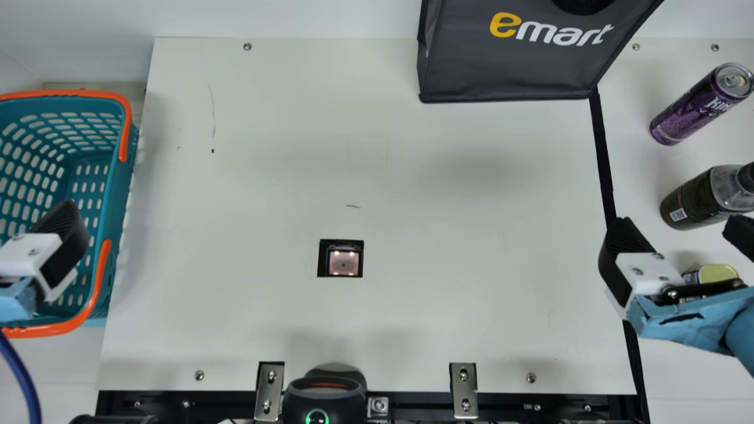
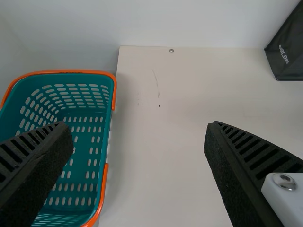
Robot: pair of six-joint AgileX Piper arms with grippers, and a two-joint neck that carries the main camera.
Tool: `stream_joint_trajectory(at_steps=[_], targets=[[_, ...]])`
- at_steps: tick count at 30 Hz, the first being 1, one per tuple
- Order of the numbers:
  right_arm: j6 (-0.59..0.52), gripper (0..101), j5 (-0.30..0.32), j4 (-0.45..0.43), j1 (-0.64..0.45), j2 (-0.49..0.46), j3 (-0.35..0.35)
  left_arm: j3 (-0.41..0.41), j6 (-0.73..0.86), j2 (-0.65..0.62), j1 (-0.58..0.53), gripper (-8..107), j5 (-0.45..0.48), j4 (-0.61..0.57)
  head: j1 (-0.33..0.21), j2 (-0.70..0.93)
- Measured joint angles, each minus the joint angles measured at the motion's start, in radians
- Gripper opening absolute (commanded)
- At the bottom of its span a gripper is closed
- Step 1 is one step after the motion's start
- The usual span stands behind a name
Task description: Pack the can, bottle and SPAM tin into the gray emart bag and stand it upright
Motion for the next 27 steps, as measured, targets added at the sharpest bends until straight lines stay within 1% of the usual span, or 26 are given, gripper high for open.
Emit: stream_joint_trajectory(at_steps=[2, 4, 15, 18, 27], targets=[[0.000, 95, 0.000, 0.000, 0.000, 0.000, 0.000, 0.000, 0.000, 0.000, 0.000, 90, 0.000, 0.000, -0.015, -0.014], [0.000, 95, 0.000, 0.000, 0.000, 0.000, 0.000, 0.000, 0.000, 0.000, 0.000, 90, 0.000, 0.000, -0.048, -0.043], [0.000, 95, 0.000, 0.000, 0.000, 0.000, 0.000, 0.000, 0.000, 0.000, 0.000, 90, 0.000, 0.000, -0.307, -0.298], [0.000, 95, 0.000, 0.000, 0.000, 0.000, 0.000, 0.000, 0.000, 0.000, 0.000, 90, 0.000, 0.000, -0.319, -0.319], [0.000, 95, 0.000, 0.000, 0.000, 0.000, 0.000, 0.000, 0.000, 0.000, 0.000, 90, 0.000, 0.000, -0.318, -0.318]])
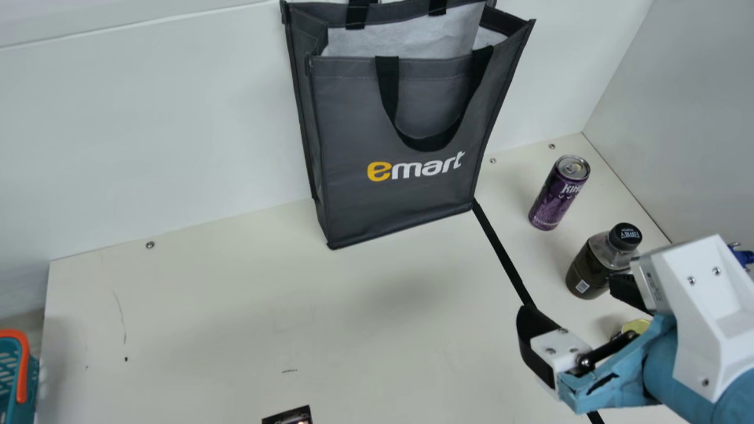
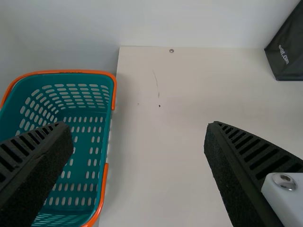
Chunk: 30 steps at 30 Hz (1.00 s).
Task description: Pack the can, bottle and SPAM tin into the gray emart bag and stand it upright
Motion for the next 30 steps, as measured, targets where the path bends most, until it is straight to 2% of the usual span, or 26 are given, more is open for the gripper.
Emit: stream_joint_trajectory(at_steps=[30], targets=[[0.000, 95, 0.000, 0.000, 0.000, 0.000, 0.000, 0.000, 0.000, 0.000, 0.000, 90, 0.000, 0.000, 0.000, -0.002]])
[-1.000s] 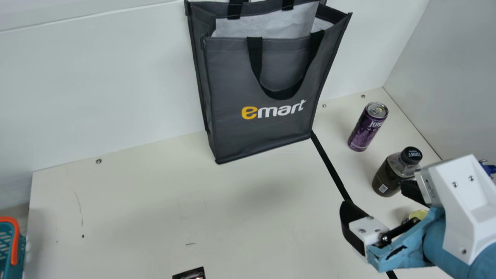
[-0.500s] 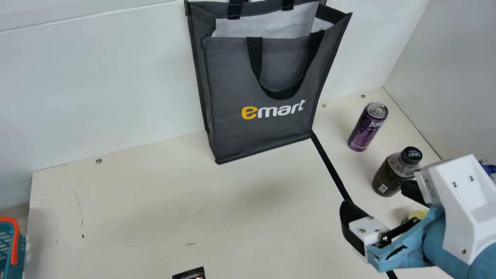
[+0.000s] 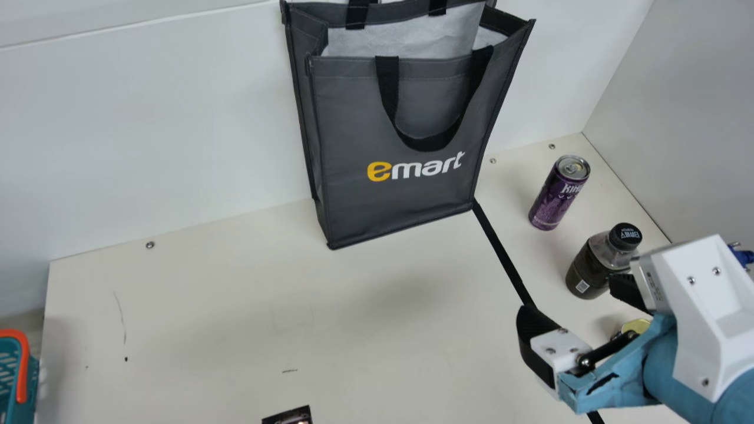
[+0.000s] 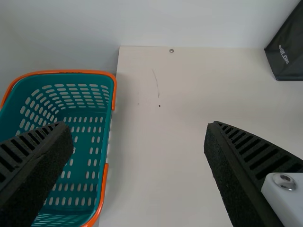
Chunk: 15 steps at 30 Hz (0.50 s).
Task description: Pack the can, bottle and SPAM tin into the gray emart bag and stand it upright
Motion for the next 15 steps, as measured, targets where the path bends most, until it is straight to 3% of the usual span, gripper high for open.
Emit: stream_joint_trajectory(at_steps=[15], targets=[[-0.007, 95, 0.006, -0.019, 0.000, 0.026, -0.029, 0.000, 0.000, 0.000, 0.000, 90, 0.000, 0.000, 0.000, 0.002]])
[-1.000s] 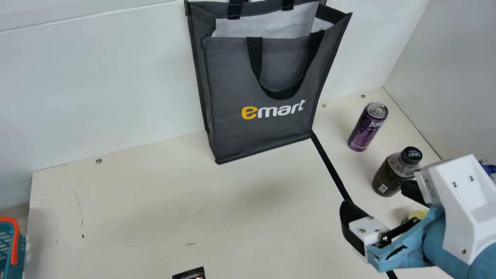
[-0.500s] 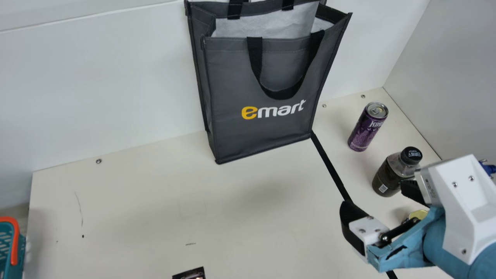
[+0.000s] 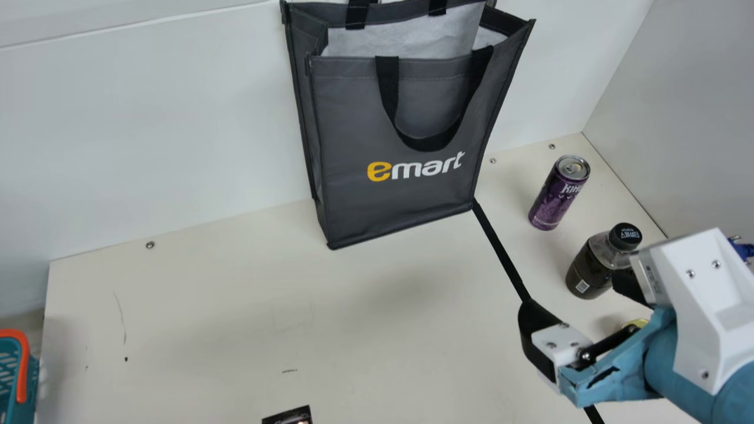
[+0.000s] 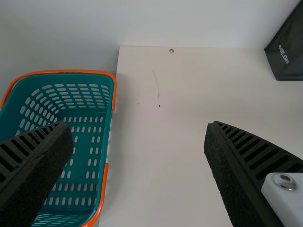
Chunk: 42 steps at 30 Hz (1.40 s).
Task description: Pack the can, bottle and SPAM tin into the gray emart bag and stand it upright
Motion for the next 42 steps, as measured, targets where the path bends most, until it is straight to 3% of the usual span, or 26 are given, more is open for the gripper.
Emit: stream_joint_trajectory(at_steps=[14, 42], targets=[[-0.078, 95, 0.000, -0.014, 0.006, 0.094, -0.118, 0.000, 0.000, 0.000, 0.000, 90, 0.000, 0.000, 0.000, -0.002], [-0.323, 95, 0.000, 0.000, -0.022, 0.355, -0.439, 0.000, 0.000, 0.000, 0.000, 90, 0.000, 0.000, 0.000, -0.002]])
